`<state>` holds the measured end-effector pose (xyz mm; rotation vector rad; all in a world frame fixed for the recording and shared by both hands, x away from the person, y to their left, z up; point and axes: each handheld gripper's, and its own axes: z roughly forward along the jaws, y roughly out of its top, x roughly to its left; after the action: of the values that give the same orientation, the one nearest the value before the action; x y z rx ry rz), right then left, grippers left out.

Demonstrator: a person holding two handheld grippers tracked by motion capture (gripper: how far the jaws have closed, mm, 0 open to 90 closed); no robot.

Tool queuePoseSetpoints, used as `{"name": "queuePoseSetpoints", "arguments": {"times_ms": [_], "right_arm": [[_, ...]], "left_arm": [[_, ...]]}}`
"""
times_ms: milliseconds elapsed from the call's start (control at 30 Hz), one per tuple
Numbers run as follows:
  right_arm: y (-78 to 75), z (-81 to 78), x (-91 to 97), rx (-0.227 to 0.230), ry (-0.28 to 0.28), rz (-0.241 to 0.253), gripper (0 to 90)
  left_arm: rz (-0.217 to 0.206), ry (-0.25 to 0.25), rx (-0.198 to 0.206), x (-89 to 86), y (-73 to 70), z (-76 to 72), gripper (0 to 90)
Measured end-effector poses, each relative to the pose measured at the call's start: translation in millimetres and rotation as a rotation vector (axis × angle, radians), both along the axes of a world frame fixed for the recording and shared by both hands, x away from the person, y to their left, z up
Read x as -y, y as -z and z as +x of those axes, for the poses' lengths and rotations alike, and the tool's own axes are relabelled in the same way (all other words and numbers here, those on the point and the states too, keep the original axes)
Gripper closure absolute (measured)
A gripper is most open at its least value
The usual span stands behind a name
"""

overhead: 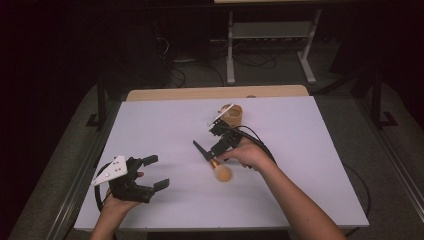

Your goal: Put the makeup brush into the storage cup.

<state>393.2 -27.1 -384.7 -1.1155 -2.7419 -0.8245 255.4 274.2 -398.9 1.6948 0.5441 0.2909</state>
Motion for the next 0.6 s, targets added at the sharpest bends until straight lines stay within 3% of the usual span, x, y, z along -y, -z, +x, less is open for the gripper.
{"name": "queuePoseSetpoints", "arguments": {"times_ms": [600], "right_arm": [[11.1,1.6,-5.8,-0.069,-0.005,-0.057,33.6]], "left_arm": [[0.001,0.003,-0.005,0.5,0.3,0.0,10.0]]}}
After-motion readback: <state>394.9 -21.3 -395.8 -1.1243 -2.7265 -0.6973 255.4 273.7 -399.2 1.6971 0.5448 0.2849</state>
